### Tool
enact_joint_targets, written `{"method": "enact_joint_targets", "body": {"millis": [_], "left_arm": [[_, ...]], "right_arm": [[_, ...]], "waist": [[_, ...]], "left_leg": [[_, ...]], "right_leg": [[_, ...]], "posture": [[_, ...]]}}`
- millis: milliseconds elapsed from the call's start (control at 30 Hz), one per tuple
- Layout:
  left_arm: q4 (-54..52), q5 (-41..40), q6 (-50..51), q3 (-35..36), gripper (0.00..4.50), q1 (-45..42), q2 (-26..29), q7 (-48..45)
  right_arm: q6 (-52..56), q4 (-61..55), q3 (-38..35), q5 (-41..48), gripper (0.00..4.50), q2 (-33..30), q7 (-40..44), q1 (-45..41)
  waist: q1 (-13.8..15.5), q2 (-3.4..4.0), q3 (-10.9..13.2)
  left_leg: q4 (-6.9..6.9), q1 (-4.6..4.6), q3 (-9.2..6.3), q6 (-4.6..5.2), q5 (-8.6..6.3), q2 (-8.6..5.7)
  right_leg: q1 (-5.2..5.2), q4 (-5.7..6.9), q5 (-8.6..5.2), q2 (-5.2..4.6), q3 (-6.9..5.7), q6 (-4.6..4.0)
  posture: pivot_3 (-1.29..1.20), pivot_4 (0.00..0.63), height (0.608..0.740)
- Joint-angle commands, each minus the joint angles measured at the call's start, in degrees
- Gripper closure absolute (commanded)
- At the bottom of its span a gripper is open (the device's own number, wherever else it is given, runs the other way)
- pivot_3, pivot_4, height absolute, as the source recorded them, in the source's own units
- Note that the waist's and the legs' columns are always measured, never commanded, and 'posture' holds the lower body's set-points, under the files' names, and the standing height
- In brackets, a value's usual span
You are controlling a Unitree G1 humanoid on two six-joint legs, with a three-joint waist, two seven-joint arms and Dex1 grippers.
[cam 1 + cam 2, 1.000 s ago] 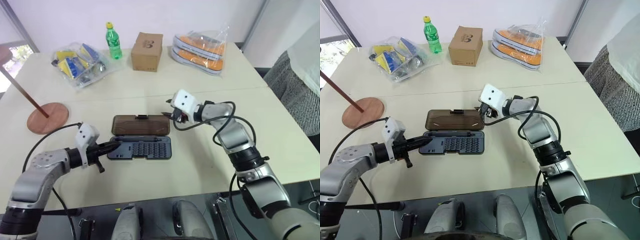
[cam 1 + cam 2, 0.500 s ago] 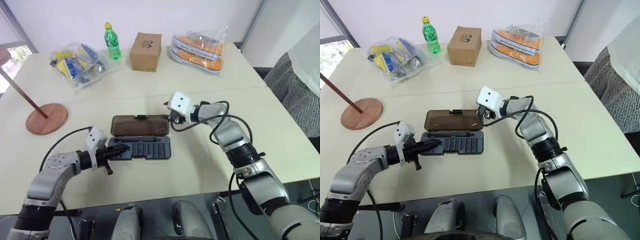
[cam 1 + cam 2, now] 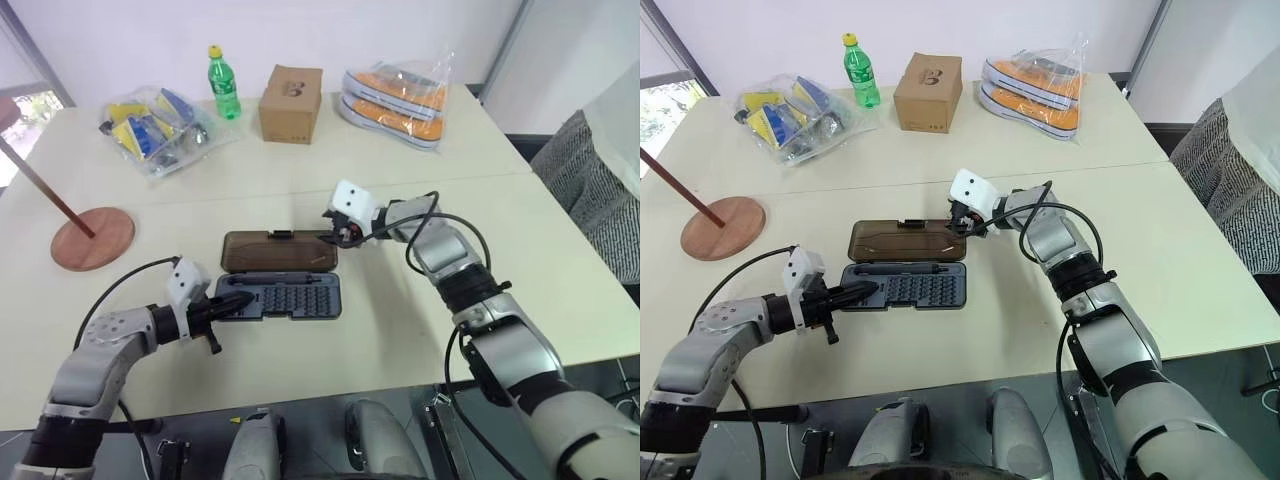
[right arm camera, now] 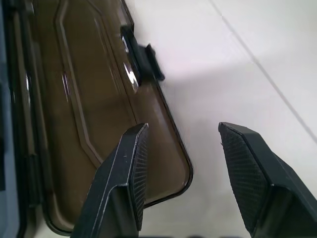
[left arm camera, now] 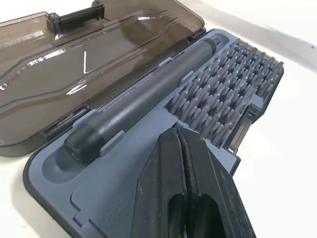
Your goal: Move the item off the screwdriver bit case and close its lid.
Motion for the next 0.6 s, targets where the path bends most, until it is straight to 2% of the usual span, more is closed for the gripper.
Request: {"method": "enact_joint_targets", "body": {"millis": [33,300,600], "left_arm": [[0.11,0.86,1.08,-0.23,4.45,1.57,0.32,0.55],[-0.35,0.99,0.85,-0.57,4.45,1.3,-0.08,1.46],[-1.03,1.07,0.72,-0.48,4.45,1.46,-0.71,2.52]], "right_arm": [[-2.97,4.75,-0.67,-0.36,2.15,1.09,-1.24,-2.85],[-6.82,12.82,-1.28,-0.82,2.15,2.26,-2.23,-5.3],[-7.87,15.73,-1.11,-1.68,2.15,2.51,-1.98,-6.17]], "waist": [[0.02,0.0,0.0],[0.03,0.01,0.0],[0.04,0.01,0.0]], "left_leg": [[0.0,0.0,0.0,0.0,0.0,0.0],[-0.02,0.0,-0.01,0.0,0.0,0.0],[-0.02,0.01,-0.01,0.0,0.0,0.01]], "right_leg": [[0.0,0.0,0.0,0.0,0.0,0.0],[0.0,0.0,0.0,-0.03,0.0,0.0],[0.0,0.0,0.01,-0.09,0.0,0.01]], "posture": [[0.0,0.15,0.74],[0.0,0.15,0.74],[0.0,0.15,0.74]]}}
